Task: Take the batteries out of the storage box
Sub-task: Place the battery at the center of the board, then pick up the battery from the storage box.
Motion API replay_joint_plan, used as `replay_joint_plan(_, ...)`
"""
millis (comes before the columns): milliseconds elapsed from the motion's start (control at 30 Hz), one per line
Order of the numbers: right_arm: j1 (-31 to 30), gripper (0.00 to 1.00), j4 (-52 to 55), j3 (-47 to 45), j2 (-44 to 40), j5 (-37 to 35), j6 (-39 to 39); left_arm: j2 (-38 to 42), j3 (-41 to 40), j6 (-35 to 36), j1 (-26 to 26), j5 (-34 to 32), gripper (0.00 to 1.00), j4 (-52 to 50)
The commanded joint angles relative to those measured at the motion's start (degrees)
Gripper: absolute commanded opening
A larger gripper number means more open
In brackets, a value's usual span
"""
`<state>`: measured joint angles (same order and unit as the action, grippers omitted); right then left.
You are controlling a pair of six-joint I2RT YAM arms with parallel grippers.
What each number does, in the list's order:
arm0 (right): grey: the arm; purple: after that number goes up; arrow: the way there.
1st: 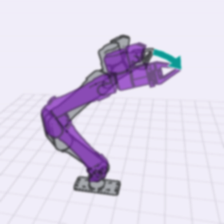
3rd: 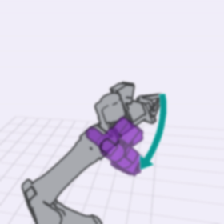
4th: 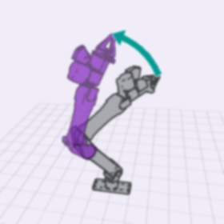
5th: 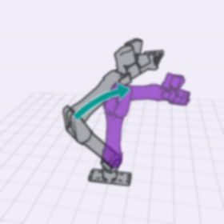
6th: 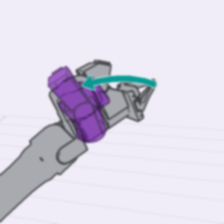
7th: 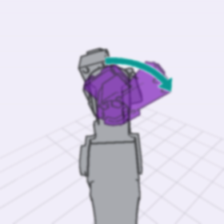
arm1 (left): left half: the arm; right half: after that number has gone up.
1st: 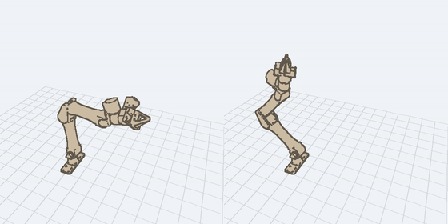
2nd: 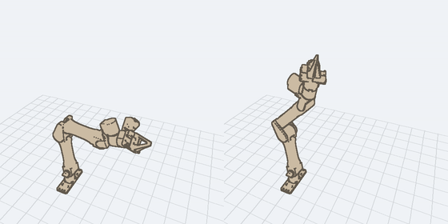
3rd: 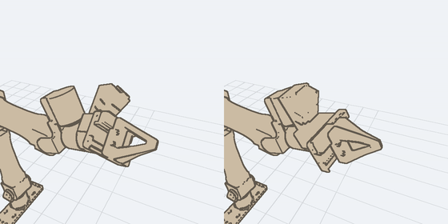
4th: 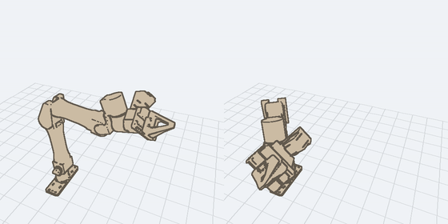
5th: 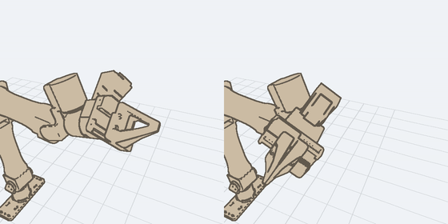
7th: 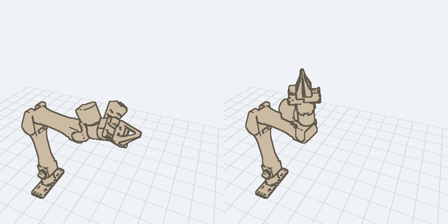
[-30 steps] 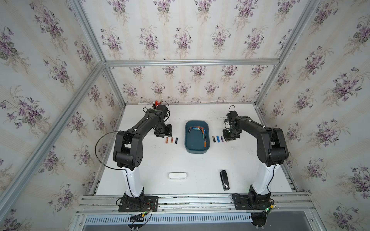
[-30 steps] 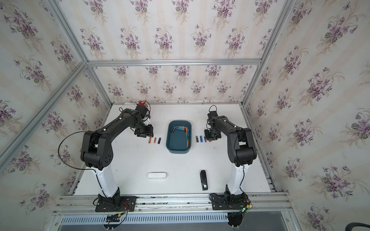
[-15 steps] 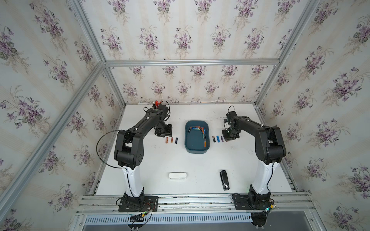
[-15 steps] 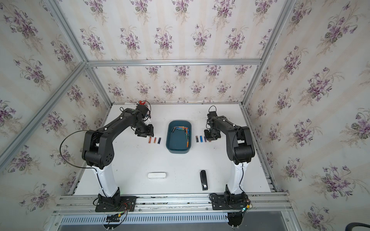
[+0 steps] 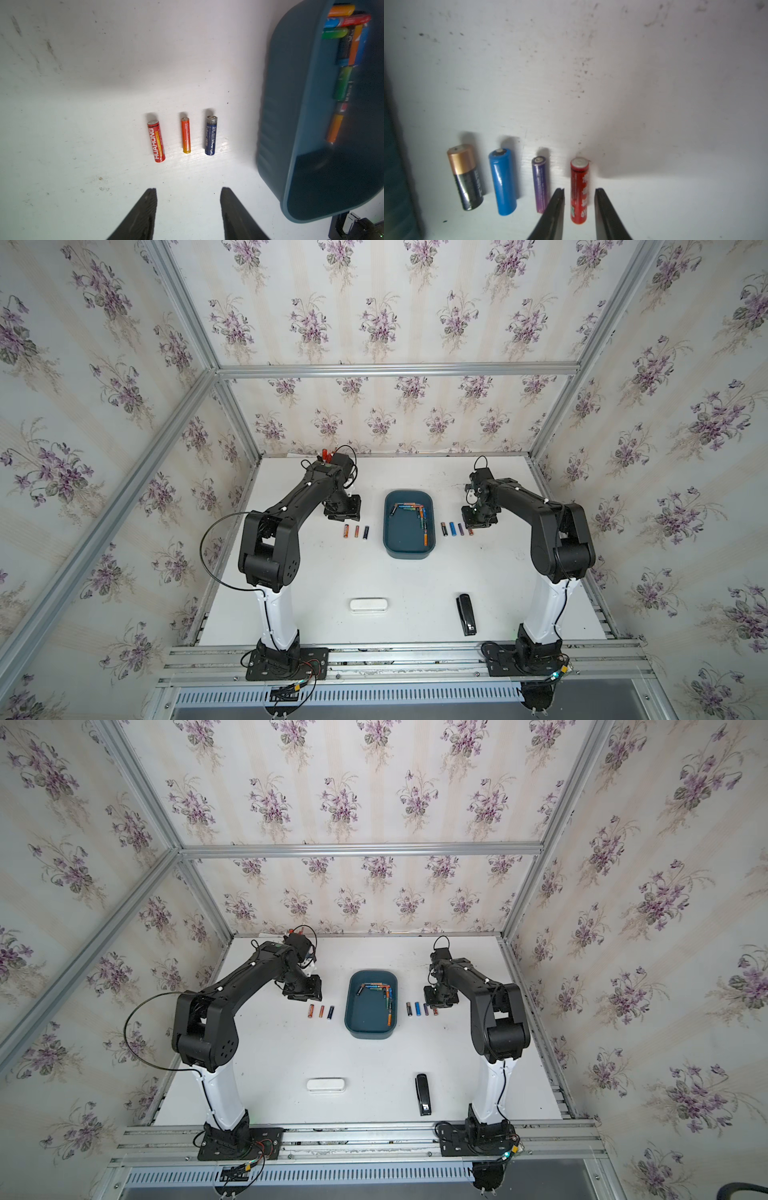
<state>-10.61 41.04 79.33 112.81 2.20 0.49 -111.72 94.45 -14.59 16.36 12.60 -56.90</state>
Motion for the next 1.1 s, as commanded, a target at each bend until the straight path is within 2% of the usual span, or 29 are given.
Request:
replay_joint_plan(0,0.0,0.32,1.4,1.2,-1.0,0.6,0.5,0.6,1.9,-1.0,1.2,-1.9,0.54,-1.9)
replay_joint_plan(233,-0.2,0.32,2.5,3.4,-3.4,2.5,1.8,-2.2,9.3,-1.8,8.8,-11.1,0.55,-4.7)
replay_joint_plan(500,-0.2,0.32,3.4,4.0,-5.3,3.7,2.7,-16.3,29.6,-0.1,18.9,-24.5,0.54,-14.6)
replay_joint_plan(533,-0.2,0.32,3.4,4.0,-5.5,3.8,2.7,-17.8,31.4,0.0,19.5,-25.5,0.57,-15.1)
replay_joint_plan(767,-0.1,0.32,3.8,4.0,-6.4,4.1,2.2,-25.5,39.3,1.6,21.3,-28.3,0.59,-14.9)
replay_joint_plan(1067,-0.1,0.32,4.2,4.8,-5.7,3.9,1.6,-28.4,40.0,4.8,21.5,-28.2,0.59,-8.1)
